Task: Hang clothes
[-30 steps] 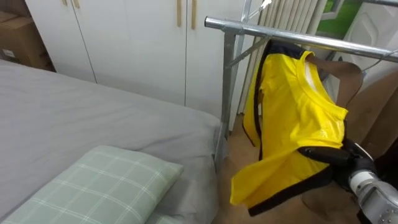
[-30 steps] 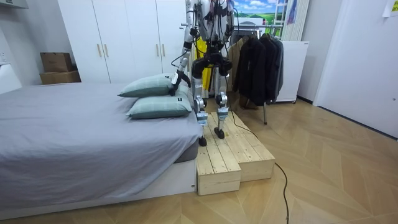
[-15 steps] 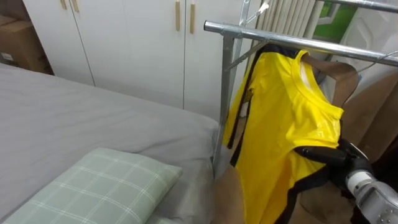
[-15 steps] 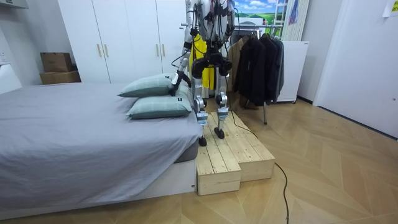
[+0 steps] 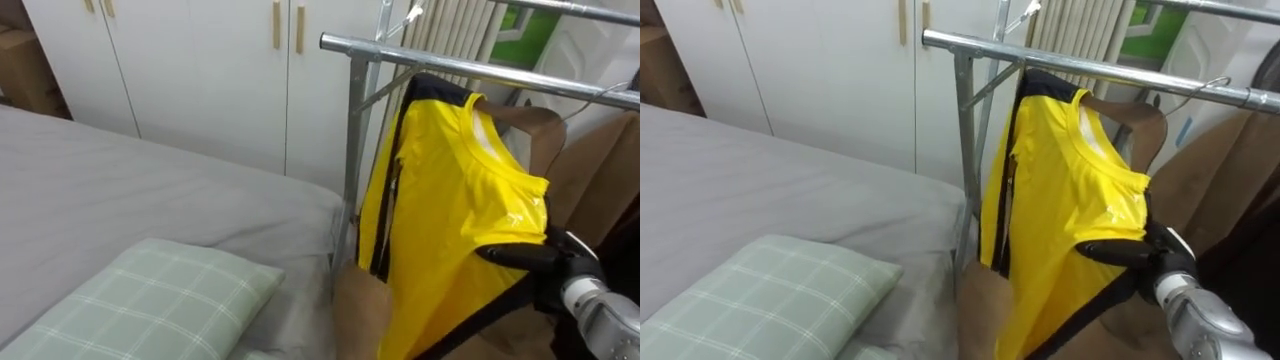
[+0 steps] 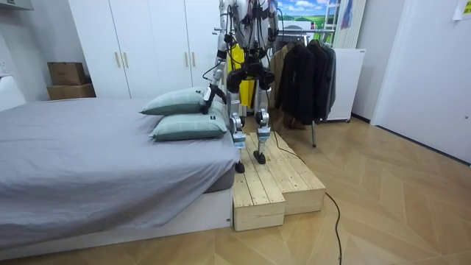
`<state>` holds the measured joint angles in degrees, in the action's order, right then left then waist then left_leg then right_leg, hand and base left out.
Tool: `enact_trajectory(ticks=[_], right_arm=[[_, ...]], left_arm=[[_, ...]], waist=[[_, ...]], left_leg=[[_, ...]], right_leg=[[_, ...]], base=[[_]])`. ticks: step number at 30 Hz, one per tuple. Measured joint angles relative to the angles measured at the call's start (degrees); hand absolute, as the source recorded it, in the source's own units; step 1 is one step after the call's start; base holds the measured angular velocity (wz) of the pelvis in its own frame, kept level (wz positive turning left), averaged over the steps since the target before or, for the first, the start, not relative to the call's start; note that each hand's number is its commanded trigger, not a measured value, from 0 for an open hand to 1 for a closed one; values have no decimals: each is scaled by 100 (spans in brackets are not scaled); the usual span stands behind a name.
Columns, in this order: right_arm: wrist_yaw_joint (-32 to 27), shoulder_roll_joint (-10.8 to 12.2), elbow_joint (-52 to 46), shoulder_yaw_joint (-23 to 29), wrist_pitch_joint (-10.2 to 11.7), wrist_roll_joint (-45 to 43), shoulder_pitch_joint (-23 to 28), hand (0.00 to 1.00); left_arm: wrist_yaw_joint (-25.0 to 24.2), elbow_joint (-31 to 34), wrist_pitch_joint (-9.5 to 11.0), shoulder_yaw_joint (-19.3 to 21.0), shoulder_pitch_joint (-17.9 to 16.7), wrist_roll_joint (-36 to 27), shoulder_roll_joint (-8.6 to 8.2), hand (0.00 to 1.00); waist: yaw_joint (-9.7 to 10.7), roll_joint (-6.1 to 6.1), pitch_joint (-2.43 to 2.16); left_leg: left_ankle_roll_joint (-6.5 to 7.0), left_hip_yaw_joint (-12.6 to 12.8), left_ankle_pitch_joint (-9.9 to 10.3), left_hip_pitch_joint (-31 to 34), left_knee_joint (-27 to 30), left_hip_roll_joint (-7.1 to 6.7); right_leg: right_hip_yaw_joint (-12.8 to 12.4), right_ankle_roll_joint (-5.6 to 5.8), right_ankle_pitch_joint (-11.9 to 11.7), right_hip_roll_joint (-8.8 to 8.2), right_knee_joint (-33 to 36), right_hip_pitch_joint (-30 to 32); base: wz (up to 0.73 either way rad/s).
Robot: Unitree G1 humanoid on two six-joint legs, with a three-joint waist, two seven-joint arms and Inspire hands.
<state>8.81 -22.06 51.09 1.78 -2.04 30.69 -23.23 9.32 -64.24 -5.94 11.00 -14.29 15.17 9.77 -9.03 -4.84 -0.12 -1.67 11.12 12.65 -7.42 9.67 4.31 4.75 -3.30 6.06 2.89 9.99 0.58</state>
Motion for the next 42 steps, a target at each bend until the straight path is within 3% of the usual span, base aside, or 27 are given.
enact_trajectory(ticks=[2,3,5,6,11,15,23,37,39,42], right_arm=[[-30,-6,19,0,2,-115,0,0],[-62,-10,39,0,3,-187,0,5],[-73,-27,84,3,27,-287,-2,76],[-76,-27,118,4,52,-339,-12,100],[-231,-40,243,201,161,-1257,-26,100],[-378,-193,489,286,206,-2059,-25,100],[-637,-273,699,273,260,-2682,-33,100],[-771,-276,693,163,217,-4132,-29,100],[-854,-275,695,169,197,-4372,-20,0],[-1010,-275,702,167,194,-4610,-8,0]], left_arm=[[5,-1,0,-5,-3,0,21,0],[12,-1,0,-7,-16,0,25,0],[18,-1,0,-7,-19,-3,30,0],[18,-1,-1,-7,-20,-3,34,0],[2,-3,-19,15,-22,-1,58,0],[-6,3,-18,4,-37,2,80,0],[-103,4,-18,-69,-38,1,208,0],[-291,8,-37,-113,-39,9,305,0],[-298,8,-37,-112,-39,14,305,0],[-300,8,-37,-115,-31,11,305,0]], waist=[[5,-21,2],[8,-33,1],[28,-49,10],[40,-55,14],[99,-85,16],[97,-102,19],[91,-175,48],[80,-247,44],[79,-246,45],[73,-241,54]], left_leg=[[0,20,0,8,0,3],[0,27,0,6,0,4],[0,27,0,7,0,4],[0,27,0,7,0,4],[0,-18,0,7,-1,-1],[0,-18,0,7,-3,2],[0,-14,0,6,-4,4],[0,-20,0,1,-7,1],[0,-35,0,-7,-7,0],[0,-32,0,-13,-8,1]], right_leg=[[-5,0,0,5,0,11],[-8,-1,0,6,0,11],[-8,-1,0,6,-2,11],[-8,-1,0,5,-2,11],[-23,-1,0,6,-6,11],[-18,-1,1,7,-6,9],[-63,-2,1,22,-11,11],[-45,-1,4,17,-5,16],[-30,-1,4,13,-5,2],[-26,-1,4,12,6,1]], base=[[0],[0],[0],[0],[0],[0],[0],[0],[0],[0]])
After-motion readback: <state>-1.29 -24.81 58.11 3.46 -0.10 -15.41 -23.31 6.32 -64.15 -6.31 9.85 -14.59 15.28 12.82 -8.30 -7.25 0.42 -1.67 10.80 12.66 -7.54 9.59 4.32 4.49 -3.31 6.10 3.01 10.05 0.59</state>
